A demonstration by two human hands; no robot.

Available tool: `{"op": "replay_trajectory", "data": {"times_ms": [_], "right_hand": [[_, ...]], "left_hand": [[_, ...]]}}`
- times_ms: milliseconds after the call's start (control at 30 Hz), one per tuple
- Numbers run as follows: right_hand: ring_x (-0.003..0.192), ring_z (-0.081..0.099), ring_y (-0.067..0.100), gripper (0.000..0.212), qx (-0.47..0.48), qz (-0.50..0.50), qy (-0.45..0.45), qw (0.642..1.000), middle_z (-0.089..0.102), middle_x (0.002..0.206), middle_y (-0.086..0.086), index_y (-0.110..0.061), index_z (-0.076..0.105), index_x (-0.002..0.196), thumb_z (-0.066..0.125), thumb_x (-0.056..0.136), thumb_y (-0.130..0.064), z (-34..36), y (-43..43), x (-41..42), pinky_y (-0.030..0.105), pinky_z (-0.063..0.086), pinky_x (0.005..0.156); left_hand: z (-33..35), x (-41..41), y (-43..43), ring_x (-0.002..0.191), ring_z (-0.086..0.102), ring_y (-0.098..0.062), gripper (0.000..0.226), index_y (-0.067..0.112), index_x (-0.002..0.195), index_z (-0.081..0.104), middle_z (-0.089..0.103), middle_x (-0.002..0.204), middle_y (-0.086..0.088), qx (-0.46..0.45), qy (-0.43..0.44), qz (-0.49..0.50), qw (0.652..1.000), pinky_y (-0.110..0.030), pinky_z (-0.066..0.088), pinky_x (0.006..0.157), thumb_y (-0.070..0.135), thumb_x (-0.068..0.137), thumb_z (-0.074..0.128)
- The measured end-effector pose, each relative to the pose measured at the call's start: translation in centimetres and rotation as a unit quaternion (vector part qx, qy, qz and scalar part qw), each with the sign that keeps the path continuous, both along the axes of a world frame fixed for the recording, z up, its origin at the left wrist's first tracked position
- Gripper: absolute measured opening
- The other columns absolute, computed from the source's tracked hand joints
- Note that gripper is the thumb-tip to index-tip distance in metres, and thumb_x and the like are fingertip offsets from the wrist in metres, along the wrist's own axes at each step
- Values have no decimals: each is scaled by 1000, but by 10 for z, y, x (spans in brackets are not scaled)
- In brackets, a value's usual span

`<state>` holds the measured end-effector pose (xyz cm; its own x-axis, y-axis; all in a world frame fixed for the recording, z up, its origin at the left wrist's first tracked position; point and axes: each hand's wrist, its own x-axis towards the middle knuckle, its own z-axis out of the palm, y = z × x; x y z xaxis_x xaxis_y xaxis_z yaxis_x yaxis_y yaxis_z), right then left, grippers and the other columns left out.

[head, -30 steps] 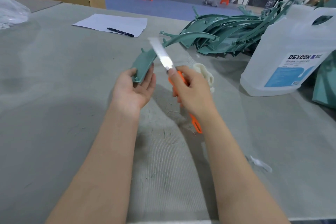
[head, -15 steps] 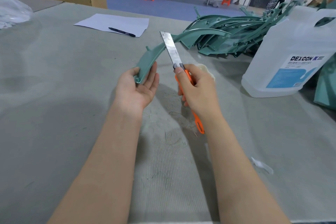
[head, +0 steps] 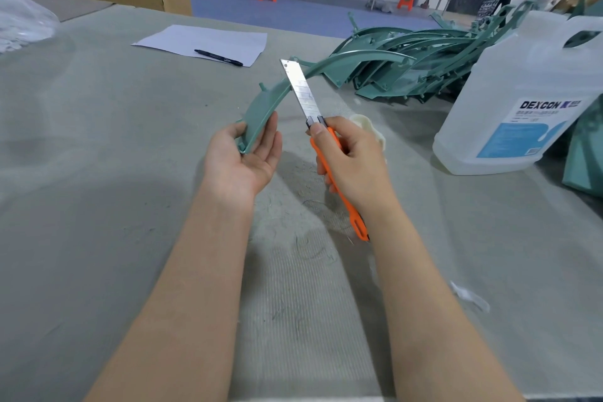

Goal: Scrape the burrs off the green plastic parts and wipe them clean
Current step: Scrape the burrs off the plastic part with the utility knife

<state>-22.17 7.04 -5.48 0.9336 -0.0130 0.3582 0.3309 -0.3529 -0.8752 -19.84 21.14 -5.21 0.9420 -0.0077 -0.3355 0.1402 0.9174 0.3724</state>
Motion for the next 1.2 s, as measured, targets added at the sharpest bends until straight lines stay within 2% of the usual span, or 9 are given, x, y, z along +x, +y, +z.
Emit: {"op": "replay_trajectory", "data": {"times_ms": [467,567,667,800,900,933,1067,1133,1200], "right_hand": [[48,50,10,18,11,15,26,999,53,53,-3,-30,64,82,54,96,-36,0,-3,0,26,44,46],[50,52,10,18,9,-20,11,1000,54,58,-3,-28,61,84,52,98,-36,0,-3,2,35,49,53],[58,60,13,13,5,-38,-6,999,55,69,1,-26,53,93,45,102,-31,5,-7,4,40,55,63],[60,65,13,10,-64,9,-35,997,56,79,-11,-29,49,109,47,101,-24,6,-13,2,33,57,64],[68,55,-5,18,-127,-4,-106,986,58,74,-27,-24,60,113,54,97,-29,4,-8,0,11,42,70],[69,54,-6,22,-132,-5,-107,985,58,72,-24,-24,62,114,52,98,-34,3,-5,-1,11,40,71],[80,58,3,28,-148,32,-55,987,64,78,-18,-27,64,120,46,101,-37,4,3,-6,29,48,80],[98,61,9,28,-171,55,-41,983,69,98,-15,-26,64,123,52,99,-34,5,5,-8,33,47,92],[101,60,15,29,-191,61,-33,979,69,107,-7,-25,63,122,57,96,-36,6,5,-9,37,46,94]], "left_hand": [[0,1,0,63,72,-19,24,7,116,53,72,72,-10,10,-1,15,1000,-29,55,60,10,97,40],[-1,3,0,64,72,-20,32,8,128,51,71,84,-10,20,3,25,999,-29,56,60,11,98,41],[-1,6,0,61,72,-19,26,9,122,52,69,91,-10,21,12,30,999,-30,55,63,11,98,41],[-3,6,1,62,70,-18,25,8,122,51,66,101,-9,16,17,31,999,-31,54,66,12,100,40],[-3,6,0,67,70,-19,31,7,129,50,67,105,-10,9,14,26,1000,-31,53,67,12,101,39],[-3,6,-1,68,70,-18,32,7,131,49,67,105,-10,9,12,25,1000,-31,53,67,13,101,38],[1,6,-1,67,66,-18,29,5,125,52,66,88,-10,-14,10,24,1000,-29,53,65,14,101,38],[3,6,-2,64,62,-18,21,5,116,53,63,81,-11,-37,18,28,999,-26,53,61,13,100,42],[4,7,-1,64,60,-18,19,5,113,54,62,80,-12,-44,22,32,998,-24,52,63,13,100,42]]}}
